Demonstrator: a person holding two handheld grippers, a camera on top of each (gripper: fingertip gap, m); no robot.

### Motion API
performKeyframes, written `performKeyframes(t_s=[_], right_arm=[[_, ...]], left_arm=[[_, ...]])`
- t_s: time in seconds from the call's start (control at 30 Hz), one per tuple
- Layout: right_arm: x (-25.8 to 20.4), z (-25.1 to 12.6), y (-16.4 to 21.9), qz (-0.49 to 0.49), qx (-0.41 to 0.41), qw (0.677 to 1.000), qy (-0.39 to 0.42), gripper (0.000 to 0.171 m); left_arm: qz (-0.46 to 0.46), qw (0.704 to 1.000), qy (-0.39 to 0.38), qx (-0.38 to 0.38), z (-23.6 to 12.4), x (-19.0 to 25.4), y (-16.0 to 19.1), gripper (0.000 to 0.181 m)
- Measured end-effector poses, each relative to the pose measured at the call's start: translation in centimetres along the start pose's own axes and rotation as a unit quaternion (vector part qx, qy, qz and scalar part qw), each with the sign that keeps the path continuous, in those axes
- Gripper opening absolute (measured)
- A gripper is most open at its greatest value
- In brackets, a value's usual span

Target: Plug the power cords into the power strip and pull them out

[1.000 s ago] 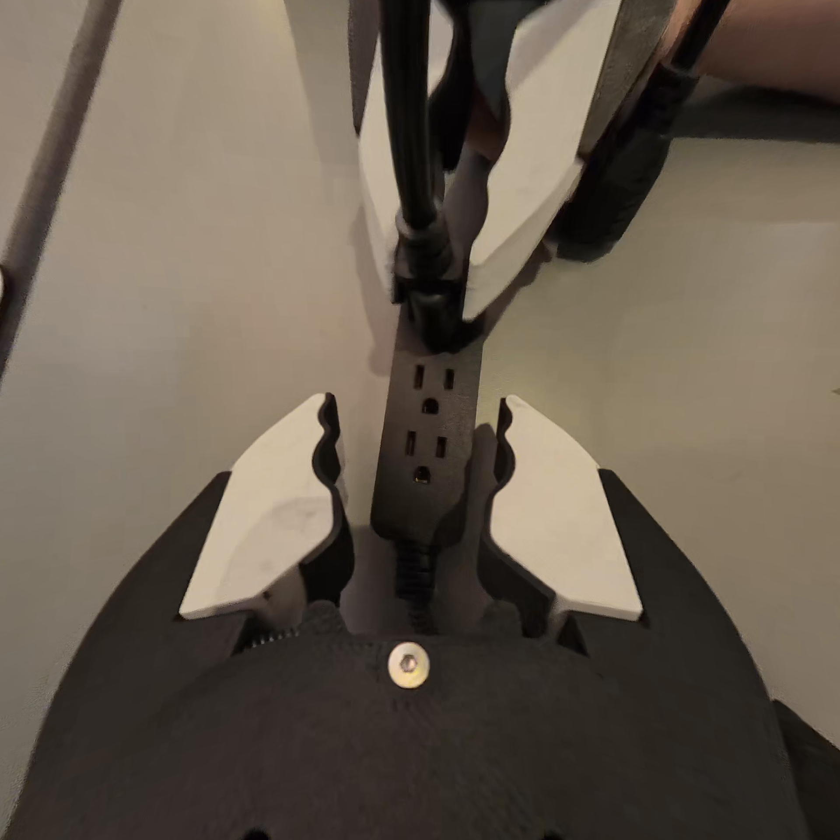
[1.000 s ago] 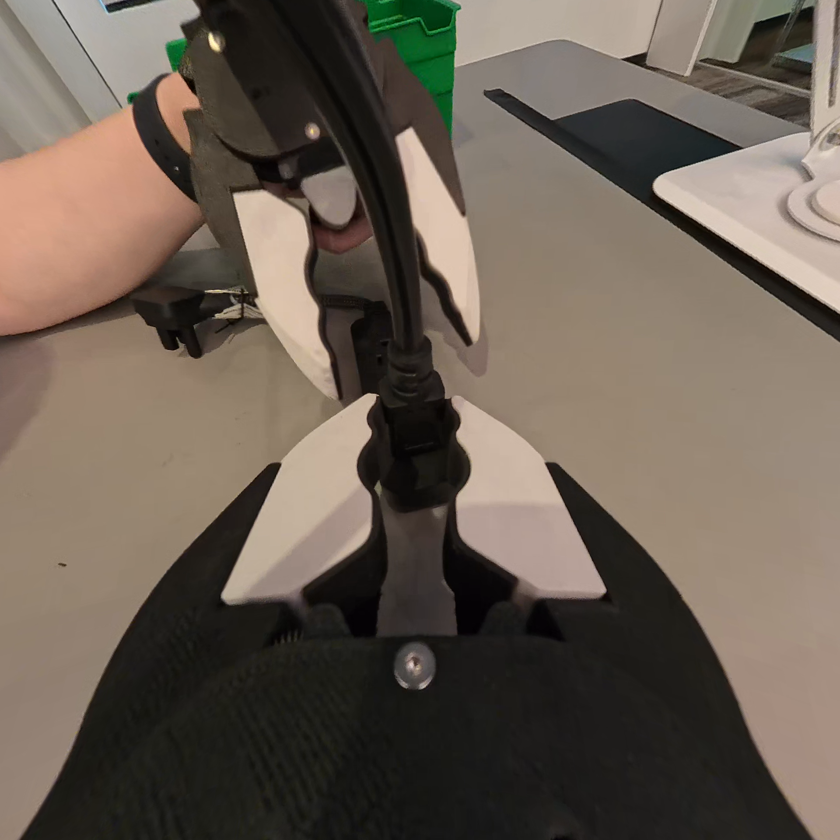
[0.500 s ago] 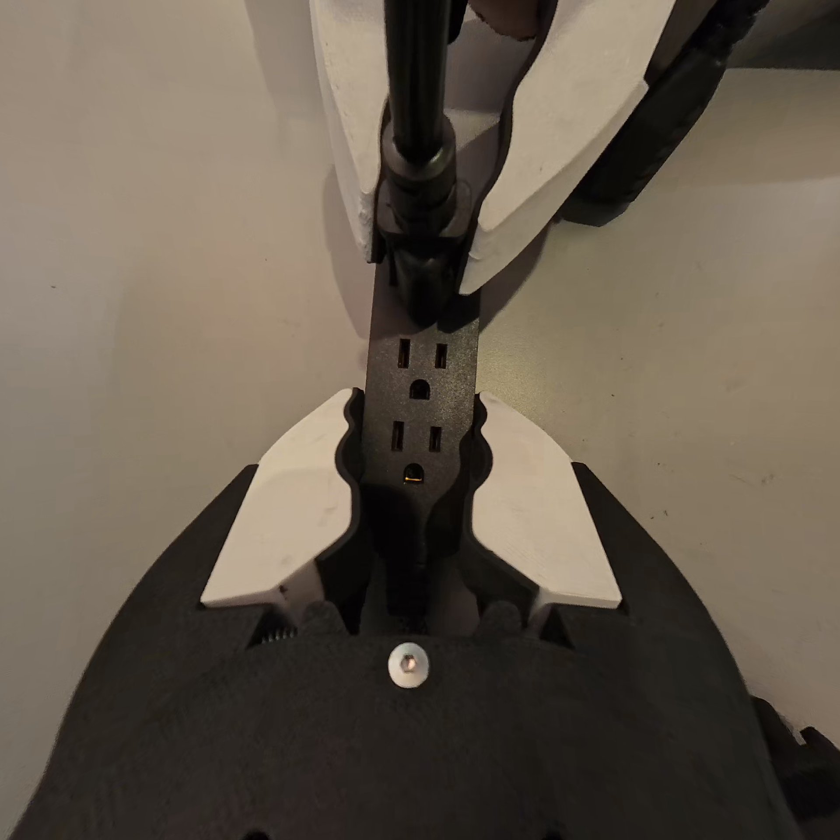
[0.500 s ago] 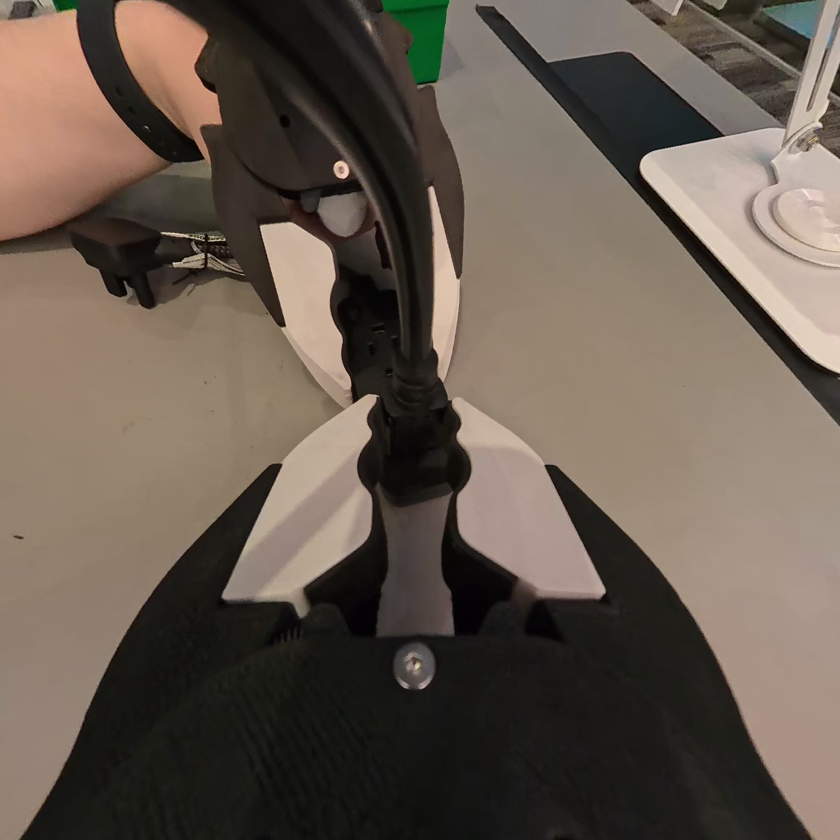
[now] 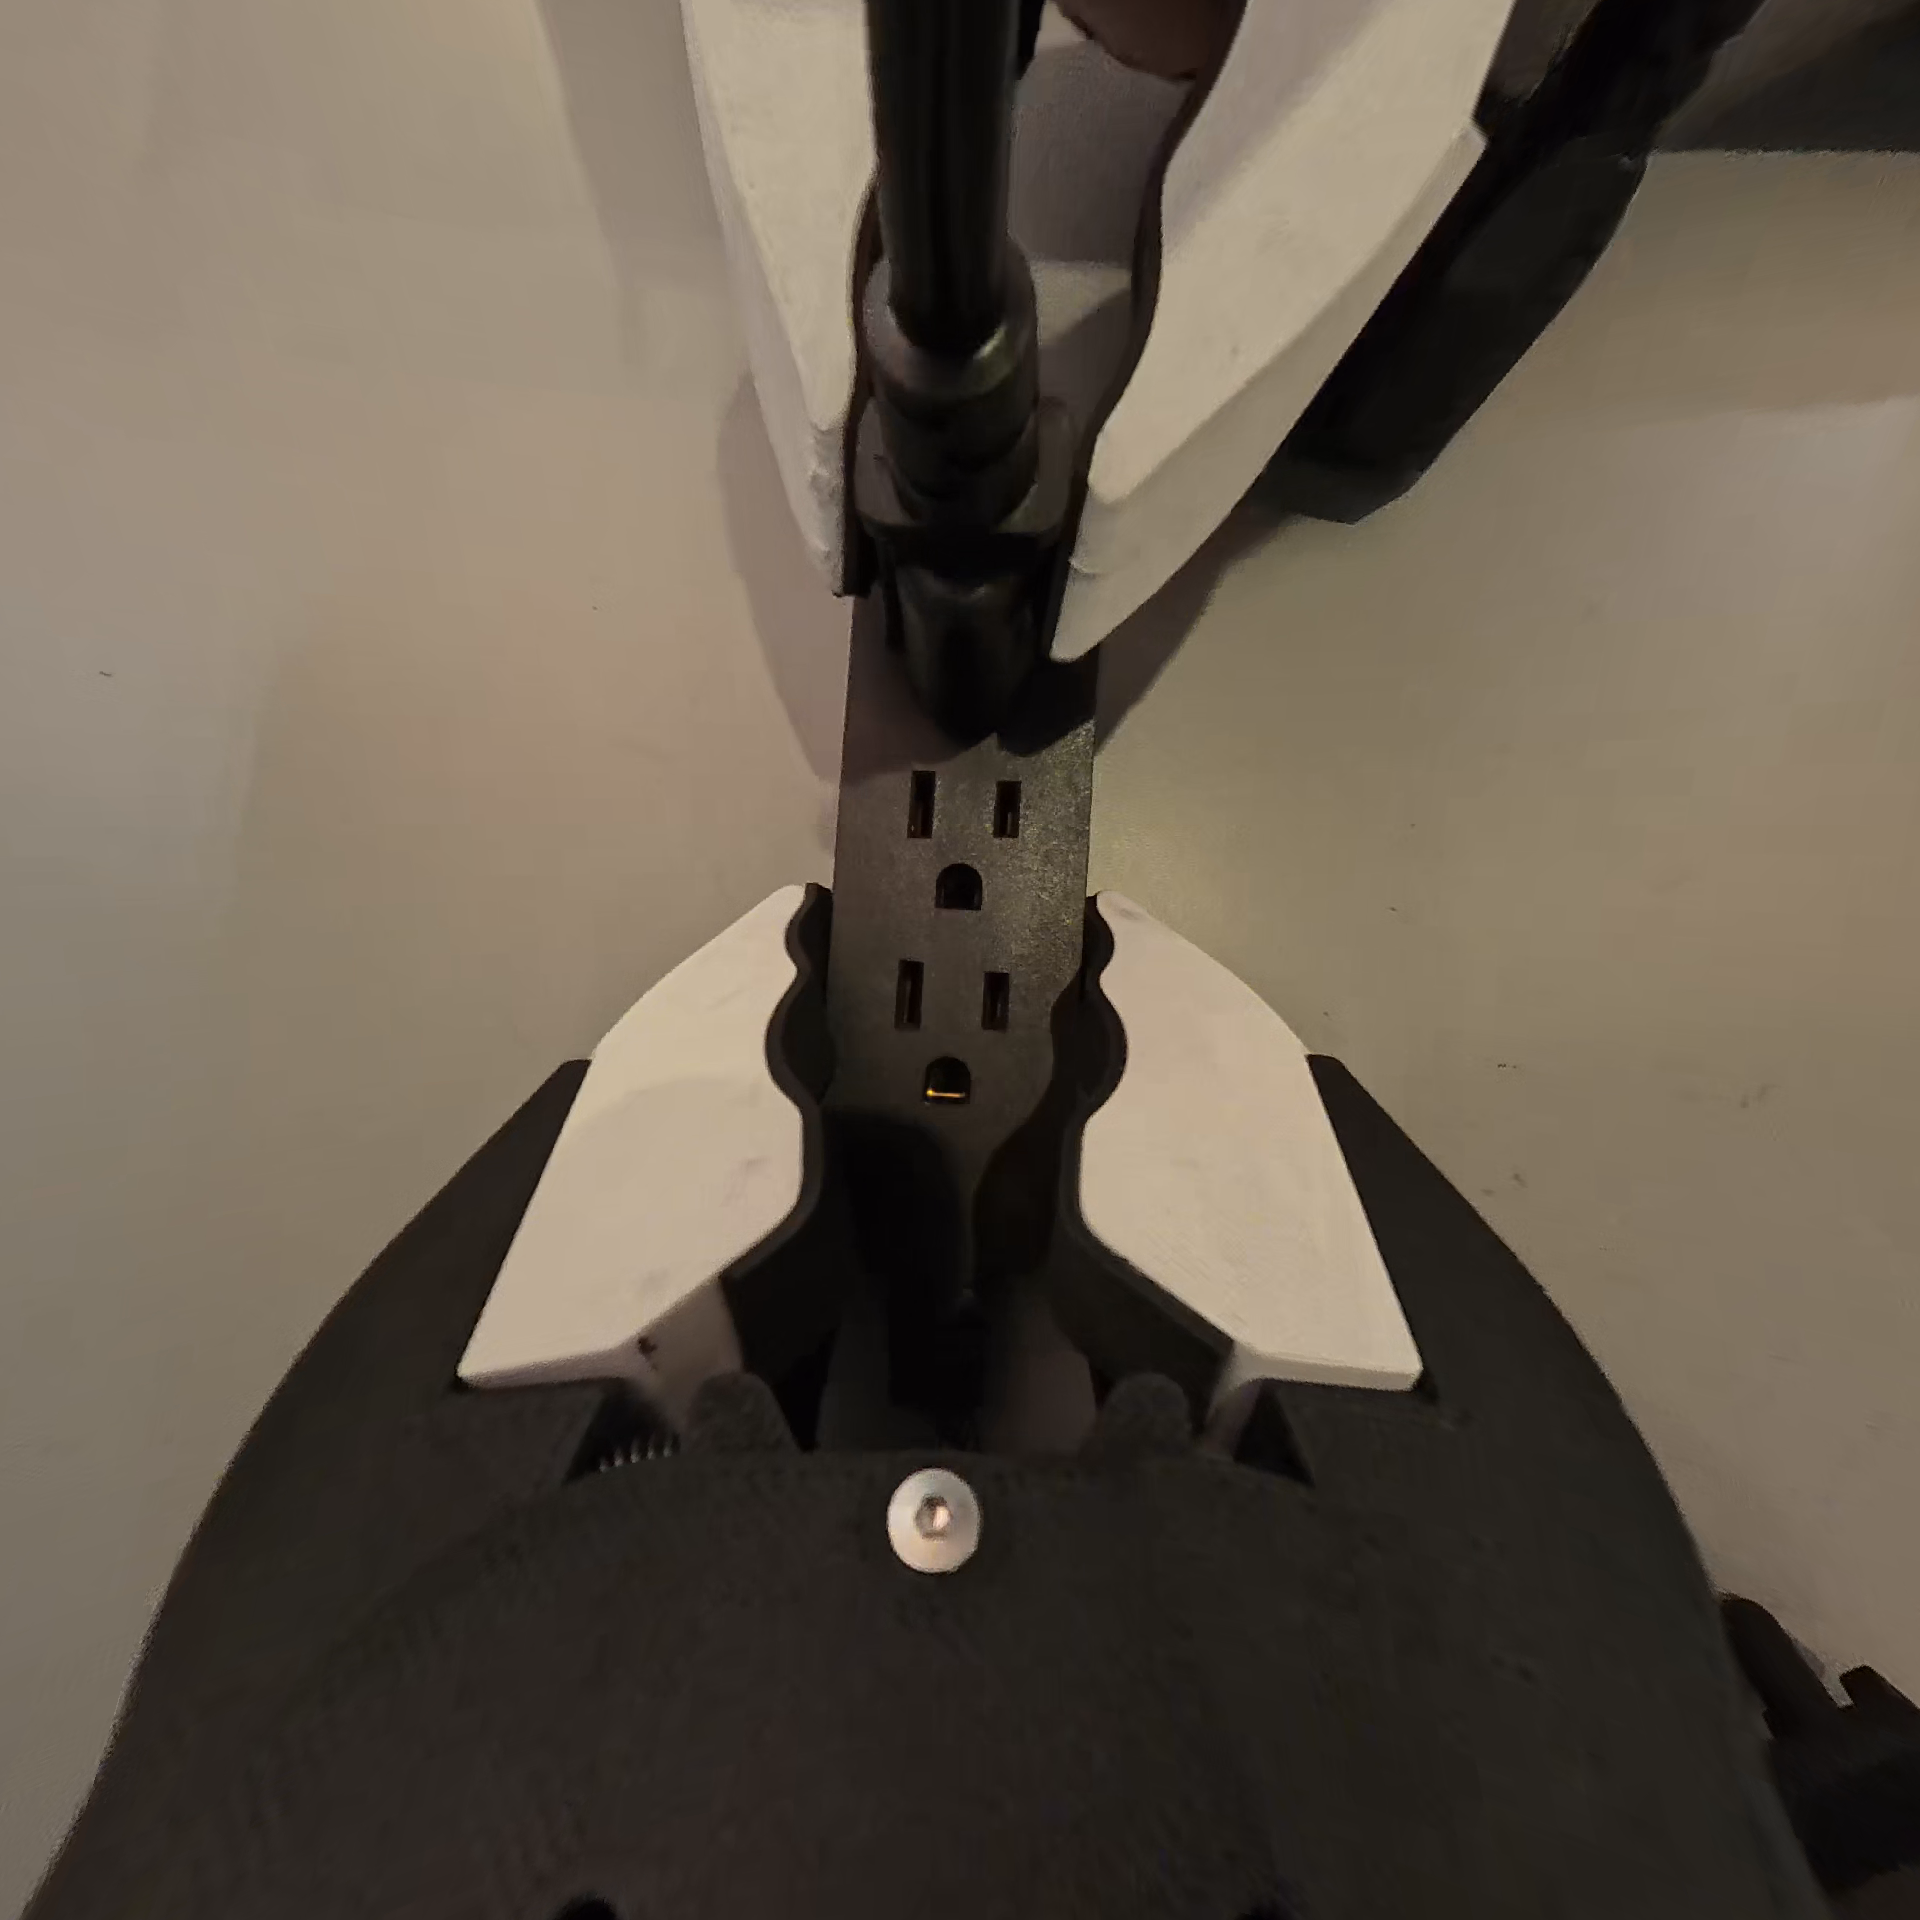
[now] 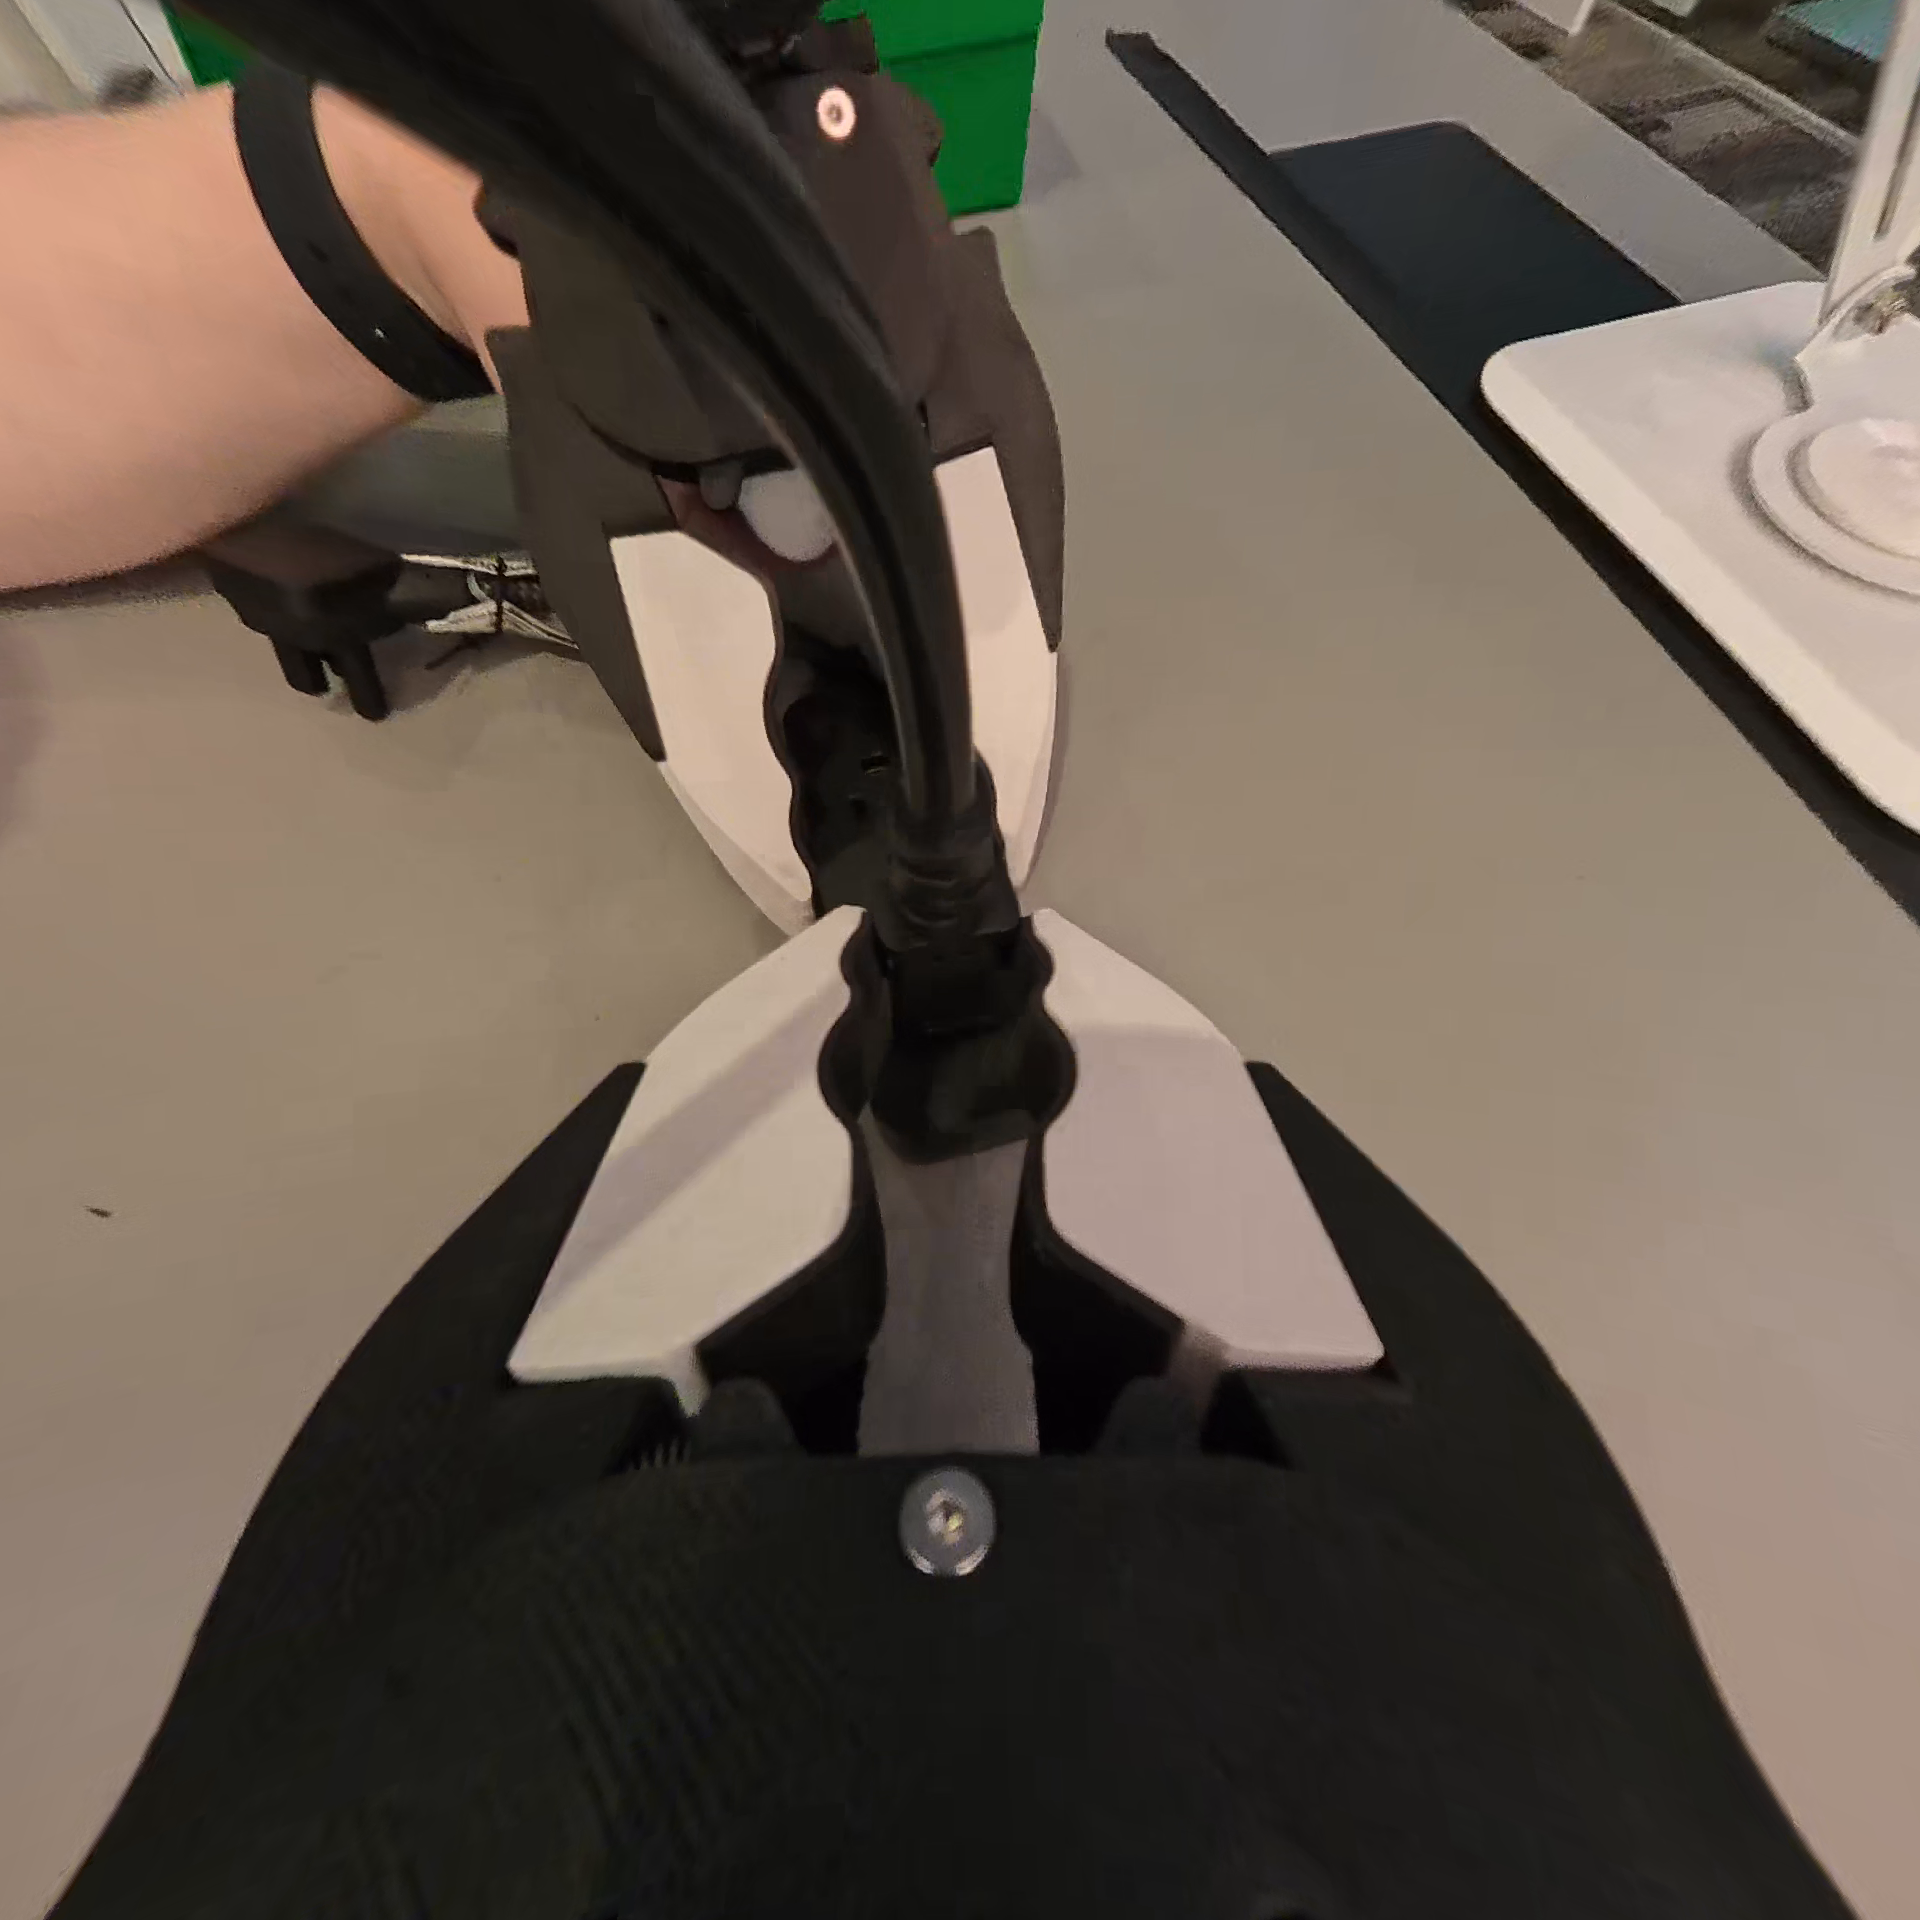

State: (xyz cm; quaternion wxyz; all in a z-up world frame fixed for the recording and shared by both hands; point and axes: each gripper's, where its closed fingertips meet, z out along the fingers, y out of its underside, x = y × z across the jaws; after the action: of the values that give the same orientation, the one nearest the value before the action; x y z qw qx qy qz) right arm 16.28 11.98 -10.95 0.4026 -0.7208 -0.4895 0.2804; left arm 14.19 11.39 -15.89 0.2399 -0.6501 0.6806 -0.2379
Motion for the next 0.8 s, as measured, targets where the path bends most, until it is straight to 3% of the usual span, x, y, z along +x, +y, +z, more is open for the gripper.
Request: performKeyframes(t_s=[0.3,0.63,0.8], right_arm=[[0.3,-0.5,0.7,0.081,0.069,0.993,-0.06,0.025],[-0.3,-0.3,-0.5,-0.036,-0.074,0.996,0.035,0.024],[0.0,-0.2,-0.7,0.032,-0.021,0.999,-0.001,0.025]], left_arm=[[-0.009,1.0,0.013,0.019,0.2,0.2,-0.1,0.045],[0.015,0.999,-0.011,-0.032,0.0,0.2,-0.1,0.044],[0.014,0.999,-0.012,-0.031,0.0,0.1,-0.2,0.044]])
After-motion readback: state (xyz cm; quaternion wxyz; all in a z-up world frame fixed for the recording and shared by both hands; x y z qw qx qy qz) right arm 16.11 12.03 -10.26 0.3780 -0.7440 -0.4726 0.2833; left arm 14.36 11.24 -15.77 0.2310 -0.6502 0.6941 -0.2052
